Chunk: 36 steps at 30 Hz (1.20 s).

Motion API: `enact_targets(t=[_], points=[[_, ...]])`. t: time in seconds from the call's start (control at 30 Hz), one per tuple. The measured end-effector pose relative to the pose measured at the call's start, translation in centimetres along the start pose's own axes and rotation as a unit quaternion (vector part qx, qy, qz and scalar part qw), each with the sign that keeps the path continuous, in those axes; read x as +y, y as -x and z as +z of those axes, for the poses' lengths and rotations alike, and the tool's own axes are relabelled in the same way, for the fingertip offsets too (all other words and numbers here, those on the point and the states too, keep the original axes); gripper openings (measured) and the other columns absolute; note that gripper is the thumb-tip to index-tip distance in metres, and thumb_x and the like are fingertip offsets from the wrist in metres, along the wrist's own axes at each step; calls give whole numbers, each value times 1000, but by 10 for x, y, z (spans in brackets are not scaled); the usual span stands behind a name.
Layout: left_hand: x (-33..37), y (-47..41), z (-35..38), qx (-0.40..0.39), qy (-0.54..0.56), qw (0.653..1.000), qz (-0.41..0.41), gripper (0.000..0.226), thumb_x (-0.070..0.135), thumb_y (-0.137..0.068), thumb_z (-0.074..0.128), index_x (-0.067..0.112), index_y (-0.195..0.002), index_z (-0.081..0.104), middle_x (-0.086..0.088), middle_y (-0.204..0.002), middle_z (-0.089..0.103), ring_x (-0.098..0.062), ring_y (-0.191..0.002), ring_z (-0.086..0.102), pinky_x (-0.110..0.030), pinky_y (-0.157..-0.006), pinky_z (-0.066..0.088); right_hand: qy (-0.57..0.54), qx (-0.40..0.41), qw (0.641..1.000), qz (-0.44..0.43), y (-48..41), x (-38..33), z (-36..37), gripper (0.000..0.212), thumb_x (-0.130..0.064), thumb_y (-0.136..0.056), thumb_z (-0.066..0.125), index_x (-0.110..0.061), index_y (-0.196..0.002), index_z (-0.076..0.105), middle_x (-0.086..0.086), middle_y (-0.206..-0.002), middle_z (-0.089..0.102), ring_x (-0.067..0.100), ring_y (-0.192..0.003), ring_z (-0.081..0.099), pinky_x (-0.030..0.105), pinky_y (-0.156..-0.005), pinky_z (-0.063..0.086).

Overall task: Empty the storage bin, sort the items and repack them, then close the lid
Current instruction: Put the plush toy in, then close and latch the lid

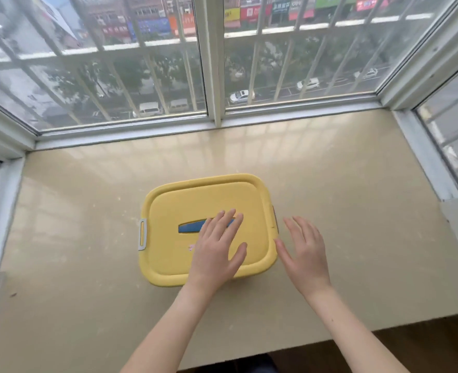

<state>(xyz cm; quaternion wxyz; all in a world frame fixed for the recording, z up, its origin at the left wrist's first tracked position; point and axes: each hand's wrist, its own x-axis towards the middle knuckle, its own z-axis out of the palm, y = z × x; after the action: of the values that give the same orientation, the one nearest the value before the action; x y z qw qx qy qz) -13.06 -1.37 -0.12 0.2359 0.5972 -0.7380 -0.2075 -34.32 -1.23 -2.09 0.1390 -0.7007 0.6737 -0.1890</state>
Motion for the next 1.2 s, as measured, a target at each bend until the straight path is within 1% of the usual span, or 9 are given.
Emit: enact_targets(t=[0.2, 0.43, 0.5, 0.6, 0.77, 0.83, 0.97, 1.1, 1.2], points=[[-17, -39, 53, -53, -74, 996, 6, 55, 40, -93, 48, 22, -145, 43, 1, -152, 38, -22, -144, 28, -43, -119, 20, -47, -46, 997, 43, -25, 15, 37, 61, -49, -90, 47, -11, -138, 49, 14, -137, 52, 30, -129, 45, 46, -108, 37], [-34, -59, 82, -71, -131, 989, 13, 57, 45, -93, 43, 23, -145, 43, 0, -154, 37, -25, -145, 26, -45, -119, 17, -95, -86, 988, 84, -45, 24, 58, 75, -56, -83, 47, -7, -139, 48, 10, -136, 55, 29, -125, 49, 43, -107, 39], [-36, -59, 86, -67, -142, 988, 14, 57, 45, -93, 43, 24, -145, 42, 1, -154, 36, -25, -145, 25, -46, -119, 17, -108, -106, 984, 95, -47, 26, 61, 76, -55, -84, 50, -7, -141, 45, 9, -139, 54, 29, -128, 48, 41, -109, 37], [-39, -59, 90, -66, -166, 984, 17, 57, 46, -93, 43, 24, -146, 42, 0, -154, 36, -25, -145, 26, -47, -118, 18, -126, -139, 976, 112, -47, 30, 64, 74, -46, -89, 60, -6, -146, 37, 10, -145, 48, 27, -133, 43, 39, -112, 33], [-43, -60, 97, -65, -189, 980, 17, 56, 46, -93, 44, 24, -145, 43, -1, -154, 36, -26, -144, 27, -47, -118, 18, -151, -161, 965, 139, -43, 31, 68, 72, -46, -92, 58, -8, -148, 35, 8, -143, 49, 26, -132, 44, 37, -109, 36], [-43, -60, 97, -63, -191, 979, 16, 56, 46, -94, 44, 24, -145, 43, -1, -154, 36, -26, -144, 27, -47, -118, 17, -170, -158, 962, 143, -42, 30, 70, 68, -46, -92, 58, -9, -146, 38, 8, -140, 52, 24, -129, 47, 35, -107, 38], [-43, -60, 97, -64, -189, 980, 14, 57, 47, -94, 43, 25, -146, 41, 0, -155, 35, -25, -145, 25, -47, -119, 16, -224, -119, 955, 152, -41, 23, 66, 59, -30, -90, 67, -8, -140, 46, 5, -136, 57, 20, -124, 53, 28, -103, 41], [-44, -60, 97, -63, -187, 980, 14, 57, 47, -94, 43, 25, -146, 41, 0, -154, 35, -25, -145, 26, -47, -118, 17, -245, -69, 954, 160, -39, 17, 66, 56, -21, -86, 72, -8, -136, 51, 5, -130, 61, 19, -119, 57, 30, -102, 43], [-44, -59, 98, -58, -184, 981, 16, 57, 46, -93, 46, 25, -146, 42, 0, -154, 36, -25, -145, 26, -48, -118, 17, -252, -46, 951, 172, -38, 13, 66, 54, -16, -85, 73, -8, -135, 54, 4, -129, 63, 17, -117, 58, 20, -100, 41]])
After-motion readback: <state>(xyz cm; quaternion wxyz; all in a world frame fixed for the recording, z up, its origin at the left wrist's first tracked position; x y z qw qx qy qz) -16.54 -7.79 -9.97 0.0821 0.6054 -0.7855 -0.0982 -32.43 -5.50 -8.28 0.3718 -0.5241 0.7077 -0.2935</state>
